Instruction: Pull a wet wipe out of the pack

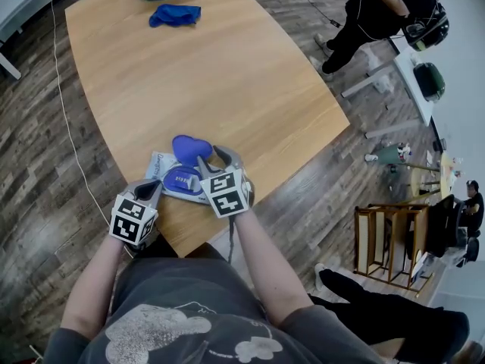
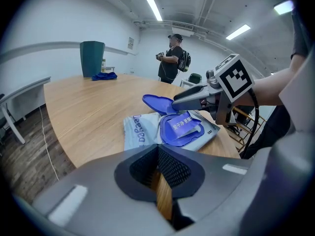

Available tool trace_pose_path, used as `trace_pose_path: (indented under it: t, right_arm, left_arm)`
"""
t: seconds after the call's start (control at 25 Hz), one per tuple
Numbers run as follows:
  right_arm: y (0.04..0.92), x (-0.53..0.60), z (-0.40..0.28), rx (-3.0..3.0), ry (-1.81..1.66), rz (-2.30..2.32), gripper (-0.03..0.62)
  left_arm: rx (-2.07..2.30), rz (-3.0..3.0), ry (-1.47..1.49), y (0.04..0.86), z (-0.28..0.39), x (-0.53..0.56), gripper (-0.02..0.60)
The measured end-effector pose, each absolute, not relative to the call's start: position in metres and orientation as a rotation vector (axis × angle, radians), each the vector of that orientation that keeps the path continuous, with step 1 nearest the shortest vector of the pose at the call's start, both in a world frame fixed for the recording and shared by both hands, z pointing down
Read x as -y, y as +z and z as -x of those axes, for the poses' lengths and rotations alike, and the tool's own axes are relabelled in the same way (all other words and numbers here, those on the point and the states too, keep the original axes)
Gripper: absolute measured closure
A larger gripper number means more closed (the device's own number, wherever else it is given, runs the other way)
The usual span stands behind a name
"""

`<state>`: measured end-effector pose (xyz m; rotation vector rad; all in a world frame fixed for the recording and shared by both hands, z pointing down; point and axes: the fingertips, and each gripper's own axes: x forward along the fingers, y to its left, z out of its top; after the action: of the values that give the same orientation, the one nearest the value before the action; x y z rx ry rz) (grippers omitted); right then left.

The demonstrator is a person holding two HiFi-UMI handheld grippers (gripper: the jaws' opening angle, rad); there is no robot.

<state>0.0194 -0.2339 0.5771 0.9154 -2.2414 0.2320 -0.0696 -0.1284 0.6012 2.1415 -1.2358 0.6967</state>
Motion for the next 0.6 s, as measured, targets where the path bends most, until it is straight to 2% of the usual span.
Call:
trace_pose_path:
  t: [0.32, 0.48, 0.56, 0.6]
  right_arm:
    - [0.580, 0.236, -0.015, 2.248, 0.214, -0.894, 0.441]
    - [0.580, 0.236, -0.014, 2.255, 0.212, -0.886, 0.447]
    - [0.580, 0.236, -0.014, 2.268, 0.219, -0.882, 0.448]
    - [0.579, 0.235, -0.014, 2.276, 0.222, -0.878, 0.448]
  left_arm:
    - [1.279, -2.138, 0.715, 0.598, 0.072, 0.131, 0.563]
    - [1.362, -2.267, 0.713, 0.566, 0.066, 0.136, 0.561]
    - [1.358, -2.365, 0.706, 0.550, 0.053, 0.137, 0.453]
    - [1.334, -2.409, 0.722, 0.546, 0.043, 0.135, 0.427]
